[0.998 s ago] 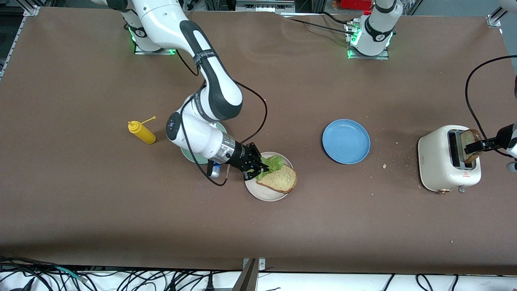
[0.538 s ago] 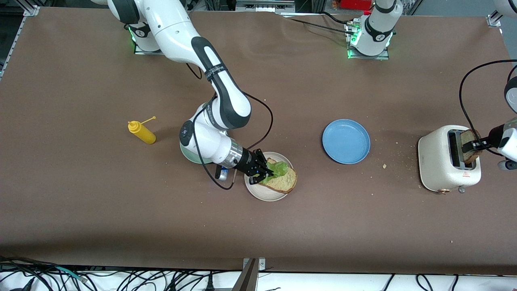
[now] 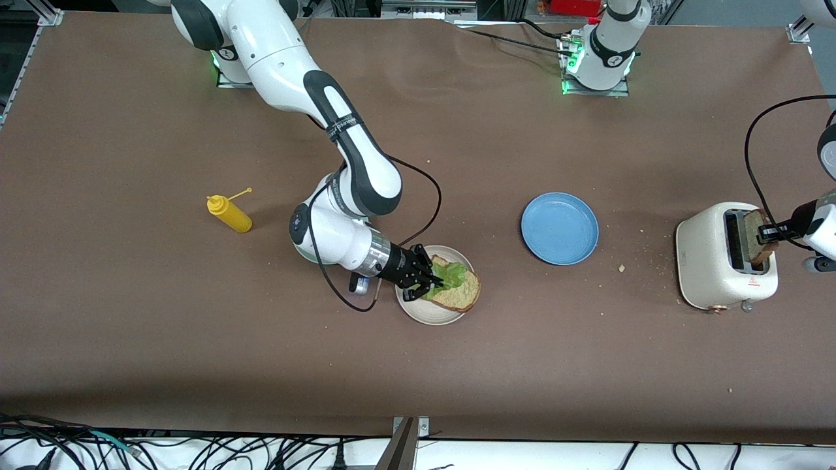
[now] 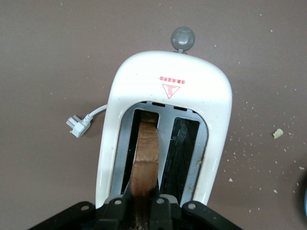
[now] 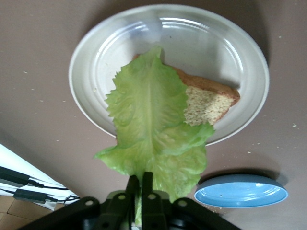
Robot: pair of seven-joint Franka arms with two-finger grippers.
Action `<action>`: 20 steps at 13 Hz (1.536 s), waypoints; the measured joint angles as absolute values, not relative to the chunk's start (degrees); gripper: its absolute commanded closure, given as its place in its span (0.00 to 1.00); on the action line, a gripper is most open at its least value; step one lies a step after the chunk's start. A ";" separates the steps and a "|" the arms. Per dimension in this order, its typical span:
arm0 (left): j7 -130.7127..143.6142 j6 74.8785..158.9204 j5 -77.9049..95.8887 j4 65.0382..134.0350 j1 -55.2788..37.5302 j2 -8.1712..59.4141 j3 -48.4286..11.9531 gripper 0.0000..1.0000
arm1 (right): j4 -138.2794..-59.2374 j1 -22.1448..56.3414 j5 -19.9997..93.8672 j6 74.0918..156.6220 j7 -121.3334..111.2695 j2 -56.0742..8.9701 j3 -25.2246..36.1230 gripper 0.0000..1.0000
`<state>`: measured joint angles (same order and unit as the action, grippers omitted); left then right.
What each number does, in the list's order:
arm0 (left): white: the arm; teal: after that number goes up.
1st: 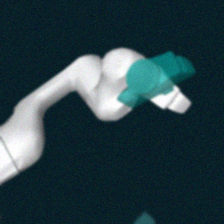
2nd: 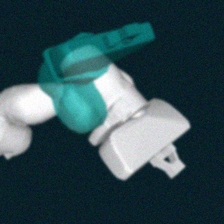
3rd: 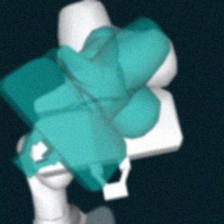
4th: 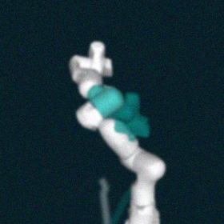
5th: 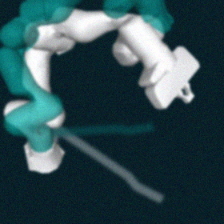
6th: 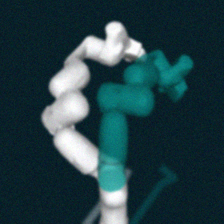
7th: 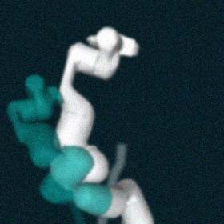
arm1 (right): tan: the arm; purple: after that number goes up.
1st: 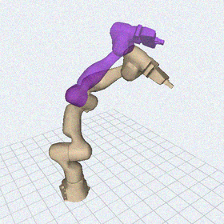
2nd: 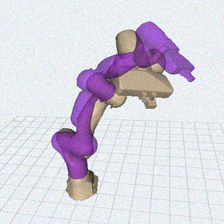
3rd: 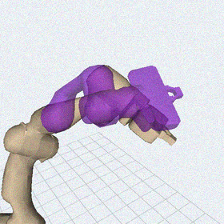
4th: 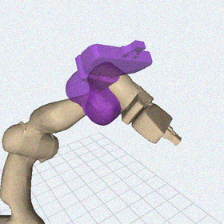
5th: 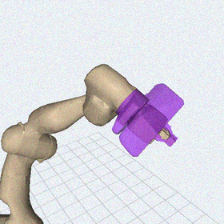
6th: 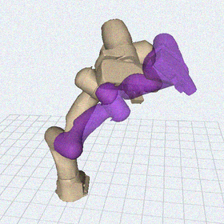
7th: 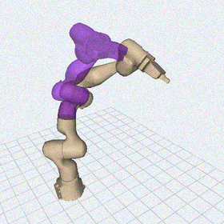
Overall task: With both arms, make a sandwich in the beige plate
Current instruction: 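Lower the lettuce onto the toast and open the right gripper, then withdraw the right gripper while the left gripper lifts toaster toast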
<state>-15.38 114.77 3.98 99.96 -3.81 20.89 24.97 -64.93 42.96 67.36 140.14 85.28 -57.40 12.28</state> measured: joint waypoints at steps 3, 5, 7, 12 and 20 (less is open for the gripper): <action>-16.03 105.25 3.98 92.73 -4.15 20.55 24.62 1.00 | -64.91 42.93 67.36 140.31 85.56 -57.49 12.14 0.01; -16.04 100.63 3.98 87.65 -5.05 20.04 24.58 1.00 | -64.75 42.89 67.36 140.36 85.69 -57.49 12.14 0.01; -16.04 98.17 3.98 84.65 -5.77 19.77 24.54 1.00 | -64.29 42.80 67.36 140.47 85.78 -57.48 12.17 0.01; -16.06 91.29 4.90 79.39 -6.56 19.73 22.81 1.00 | -62.19 41.06 66.21 137.95 85.79 -56.08 13.75 0.01; -3.29 84.35 29.13 78.41 -7.50 20.10 16.31 1.00 | -61.39 36.39 52.40 92.93 66.66 -44.41 31.95 0.01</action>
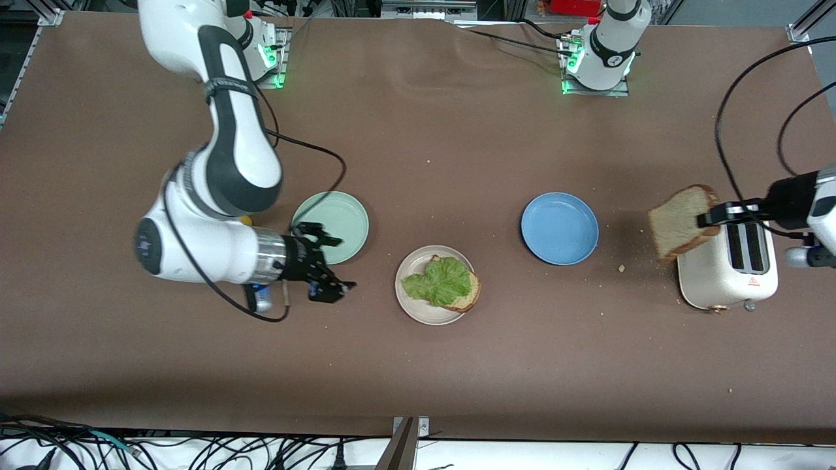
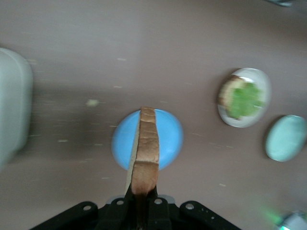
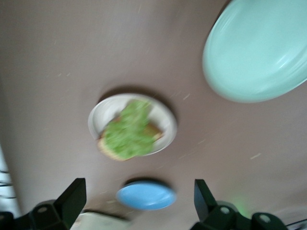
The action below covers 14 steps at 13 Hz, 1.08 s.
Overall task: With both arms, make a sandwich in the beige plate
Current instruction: 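Withdraw the right gripper while the left gripper lifts toaster toast, then carry the toast slice over the lettuce with the left gripper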
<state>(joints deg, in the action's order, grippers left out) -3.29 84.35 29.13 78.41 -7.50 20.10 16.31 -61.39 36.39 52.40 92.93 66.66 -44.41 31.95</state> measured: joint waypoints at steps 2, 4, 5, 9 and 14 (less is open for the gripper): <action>-0.73 84.23 35.48 78.59 -7.91 22.25 11.88 1.00 | -61.41 36.37 47.19 84.13 54.75 -42.45 37.46 0.00; -0.31 85.27 44.65 78.70 -8.38 26.91 7.90 1.00 | -61.45 36.39 44.54 77.30 41.55 -41.45 44.75 0.00; -1.17 86.74 49.57 78.47 -8.55 29.67 6.27 1.00 | -61.53 36.29 44.17 74.63 34.98 -41.27 48.72 0.00; -5.38 98.34 60.94 77.62 -13.72 38.05 3.13 1.00 | -61.86 35.95 39.54 71.24 10.97 -40.86 60.75 0.00; -8.11 113.01 69.24 77.46 -21.76 44.76 3.03 1.00 | -61.90 36.07 37.32 71.35 1.17 -40.82 65.42 0.00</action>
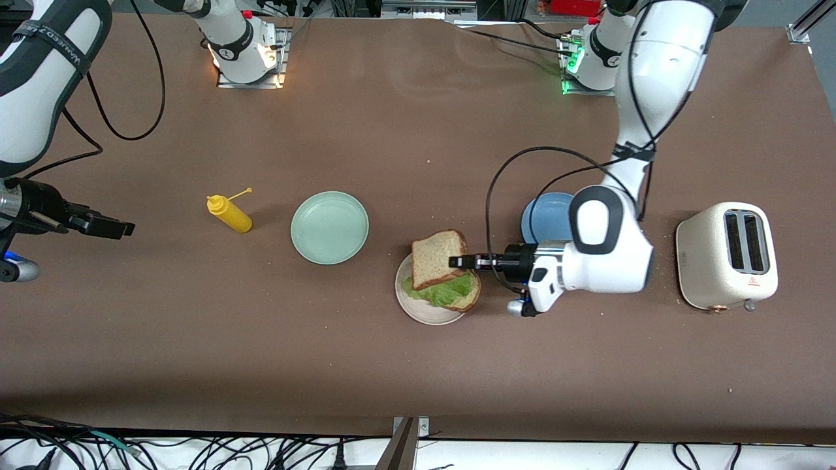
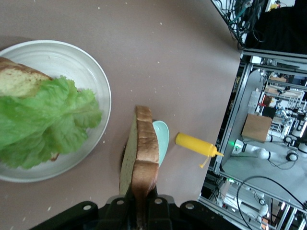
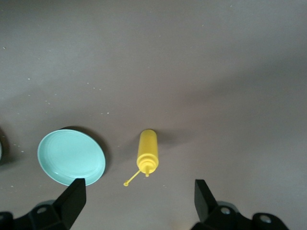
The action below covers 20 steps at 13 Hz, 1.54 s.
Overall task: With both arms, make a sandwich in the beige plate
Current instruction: 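Carry the toast slice over the lettuce with the left gripper, then lower the toast onto the lettuce and open the left gripper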
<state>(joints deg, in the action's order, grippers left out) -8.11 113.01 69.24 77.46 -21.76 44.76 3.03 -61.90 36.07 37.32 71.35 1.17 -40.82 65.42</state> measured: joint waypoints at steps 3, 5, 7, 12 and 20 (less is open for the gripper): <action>-8.35 116.74 69.75 77.40 -23.10 47.90 3.03 1.00 | -62.61 36.12 36.55 71.35 -1.88 -40.88 65.46 0.00; -9.09 117.36 69.75 77.39 -23.14 48.99 3.05 1.00 | -63.61 36.51 36.40 71.55 -5.09 -40.94 66.23 0.01; -11.15 117.41 69.75 77.40 -23.16 49.66 3.05 0.42 | -65.84 39.68 36.38 73.22 -6.06 -40.98 69.00 0.01; -16.41 119.38 69.76 77.40 -23.15 51.33 3.15 0.00 | -70.69 47.52 36.13 76.13 -6.28 -40.98 74.42 0.01; -17.53 120.57 69.53 77.18 -22.85 51.52 7.69 0.00 | -71.33 47.41 36.12 76.98 -7.76 -40.98 75.18 0.00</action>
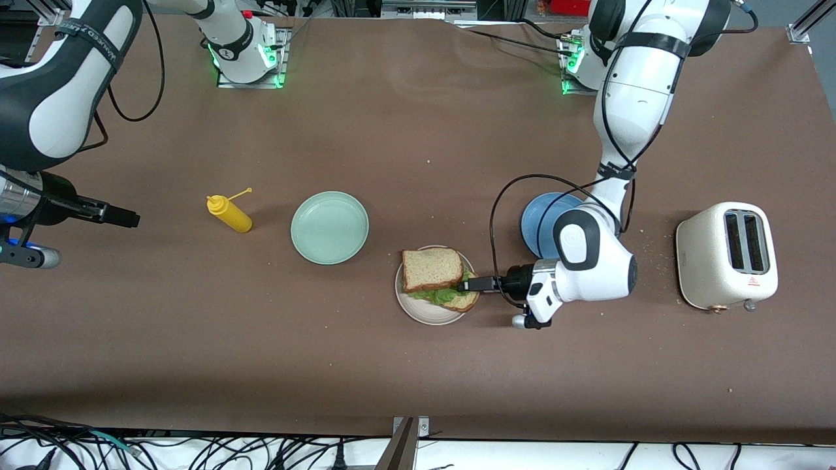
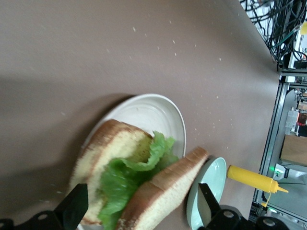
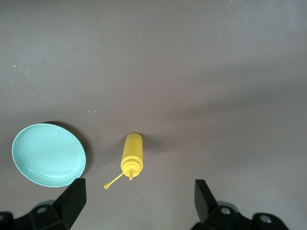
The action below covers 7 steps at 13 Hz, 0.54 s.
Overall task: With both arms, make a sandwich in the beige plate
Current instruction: 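Lower the toast onto the lettuce and open the left gripper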
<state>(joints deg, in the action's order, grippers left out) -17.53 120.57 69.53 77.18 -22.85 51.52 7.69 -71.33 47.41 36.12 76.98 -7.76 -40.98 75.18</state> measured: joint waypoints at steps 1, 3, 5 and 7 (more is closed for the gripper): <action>-17.53 120.57 69.23 77.01 -22.70 51.52 8.50 0.00 | -71.37 47.27 36.12 77.10 -8.53 -40.98 75.49 0.00; -17.53 120.59 68.33 76.62 -22.37 51.48 10.11 0.00 | -71.52 46.36 36.12 77.35 -10.89 -40.96 75.74 0.00; -17.19 120.55 64.11 76.12 -22.19 50.99 11.90 0.00 | -71.64 44.74 36.12 77.40 -11.86 -40.88 74.56 0.00; -14.96 120.54 55.52 75.86 -22.00 49.75 13.59 0.00 | -71.63 42.13 35.32 77.77 -11.86 -40.50 71.16 0.00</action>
